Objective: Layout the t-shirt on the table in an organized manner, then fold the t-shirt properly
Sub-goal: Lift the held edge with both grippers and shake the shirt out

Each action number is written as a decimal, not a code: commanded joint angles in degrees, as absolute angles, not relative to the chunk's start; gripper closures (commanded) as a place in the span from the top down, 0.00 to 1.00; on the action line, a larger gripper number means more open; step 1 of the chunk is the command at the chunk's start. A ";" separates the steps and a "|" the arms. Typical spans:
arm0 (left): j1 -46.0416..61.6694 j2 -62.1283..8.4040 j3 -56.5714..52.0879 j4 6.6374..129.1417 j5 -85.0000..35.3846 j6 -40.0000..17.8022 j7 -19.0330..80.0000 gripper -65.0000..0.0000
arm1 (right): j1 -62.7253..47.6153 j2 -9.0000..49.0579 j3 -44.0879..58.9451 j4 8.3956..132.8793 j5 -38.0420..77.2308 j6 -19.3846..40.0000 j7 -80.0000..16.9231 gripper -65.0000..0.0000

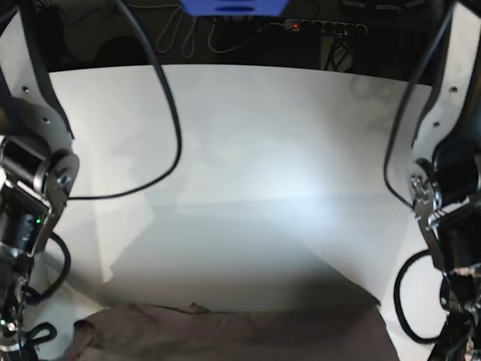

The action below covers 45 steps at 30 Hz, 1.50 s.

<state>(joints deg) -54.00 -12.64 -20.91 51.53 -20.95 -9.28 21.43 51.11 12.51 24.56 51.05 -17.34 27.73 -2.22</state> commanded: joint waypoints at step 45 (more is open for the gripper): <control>12.62 -14.99 -41.54 83.82 -52.09 -9.71 24.31 0.00 | -19.03 8.75 29.49 94.90 0.31 32.92 0.13 0.00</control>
<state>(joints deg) 12.97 -13.63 -40.93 82.83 -51.51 -9.78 26.63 -19.18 7.64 28.95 93.84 -0.56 33.36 -1.43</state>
